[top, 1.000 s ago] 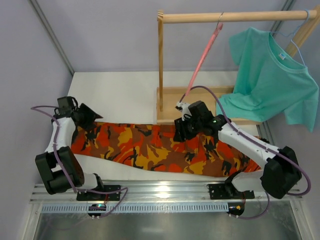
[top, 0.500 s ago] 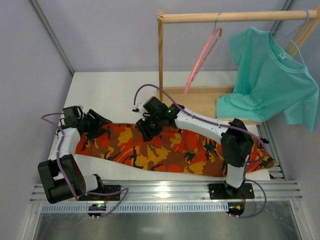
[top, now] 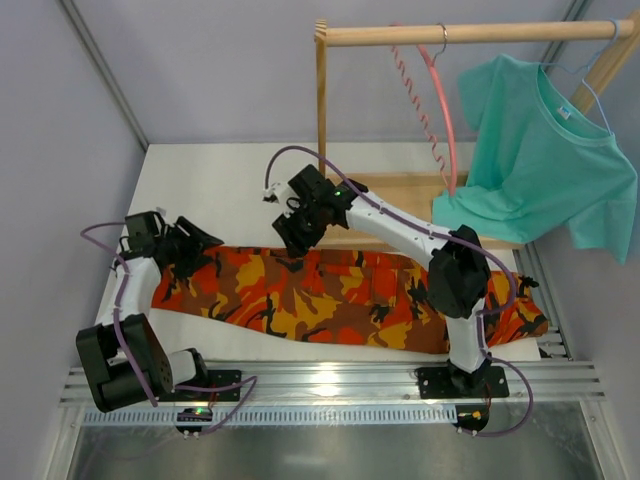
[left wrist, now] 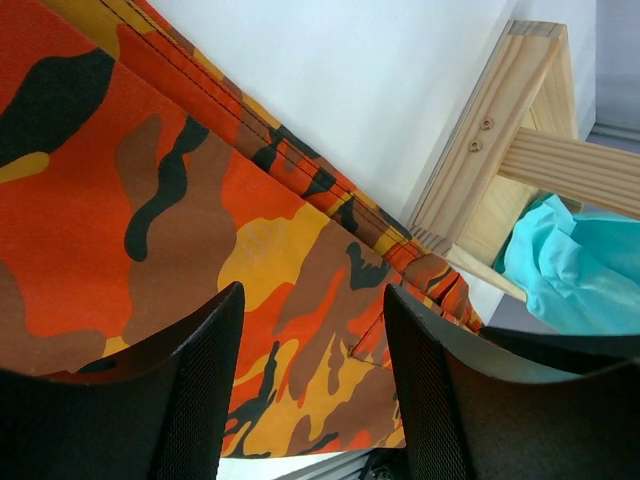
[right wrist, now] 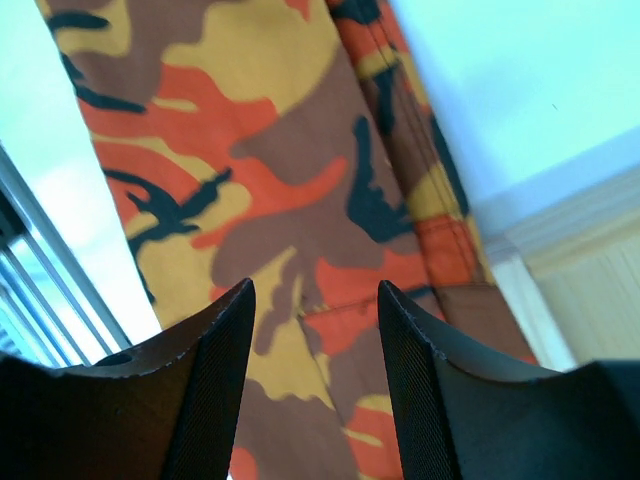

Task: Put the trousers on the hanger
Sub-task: Fold the trousers

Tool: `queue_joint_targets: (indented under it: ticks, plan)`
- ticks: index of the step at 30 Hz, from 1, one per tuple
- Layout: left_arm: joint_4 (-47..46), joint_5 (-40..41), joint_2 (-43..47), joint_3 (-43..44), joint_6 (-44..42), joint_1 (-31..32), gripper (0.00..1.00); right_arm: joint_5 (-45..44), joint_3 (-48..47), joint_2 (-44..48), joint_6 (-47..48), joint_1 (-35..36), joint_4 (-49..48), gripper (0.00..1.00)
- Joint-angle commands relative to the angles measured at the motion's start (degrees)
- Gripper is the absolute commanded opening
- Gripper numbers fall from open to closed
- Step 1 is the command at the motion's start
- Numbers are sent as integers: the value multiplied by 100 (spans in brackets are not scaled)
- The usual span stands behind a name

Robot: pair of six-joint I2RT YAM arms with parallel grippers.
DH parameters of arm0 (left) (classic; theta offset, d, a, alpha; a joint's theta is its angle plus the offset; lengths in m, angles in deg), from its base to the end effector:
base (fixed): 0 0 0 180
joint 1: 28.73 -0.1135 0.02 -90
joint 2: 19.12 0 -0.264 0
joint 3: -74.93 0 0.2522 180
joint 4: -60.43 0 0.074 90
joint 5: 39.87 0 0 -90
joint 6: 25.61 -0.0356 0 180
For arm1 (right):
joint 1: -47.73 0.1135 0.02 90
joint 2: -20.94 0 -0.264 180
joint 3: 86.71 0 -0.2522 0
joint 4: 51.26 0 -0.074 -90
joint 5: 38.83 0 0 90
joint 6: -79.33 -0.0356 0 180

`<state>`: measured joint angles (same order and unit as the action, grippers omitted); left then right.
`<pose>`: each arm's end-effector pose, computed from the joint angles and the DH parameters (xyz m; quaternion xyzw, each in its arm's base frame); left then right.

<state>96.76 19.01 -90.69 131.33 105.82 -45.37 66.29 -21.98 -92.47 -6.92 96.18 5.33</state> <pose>0.2400 0.0525 0.2162 -0.3641 0.8381 -0.3155 0.2558 0.2846 0.3351 0.2755 -0.4514 0.8309 0.2302 0.2301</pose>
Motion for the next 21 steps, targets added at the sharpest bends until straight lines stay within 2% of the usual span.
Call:
queue_joint_targets:
  ticks: [1, 10, 15, 21]
  plan:
    - [-288, -140, 38, -35, -21, 38, 59, 685, -185, -76, 985, -397, 690, 56]
    - [-376, -27, -435, -115, 357, 21, 59, 958, 342, -173, 1629, -872, 876, 55]
    - [-332, 114, -727, -124, 567, -154, 59, 809, 589, -287, 1866, -968, 990, 52]
    - [-104, 1036, -779, 17, 954, -506, 58, 1019, 817, -357, 1963, -1162, 929, 55]
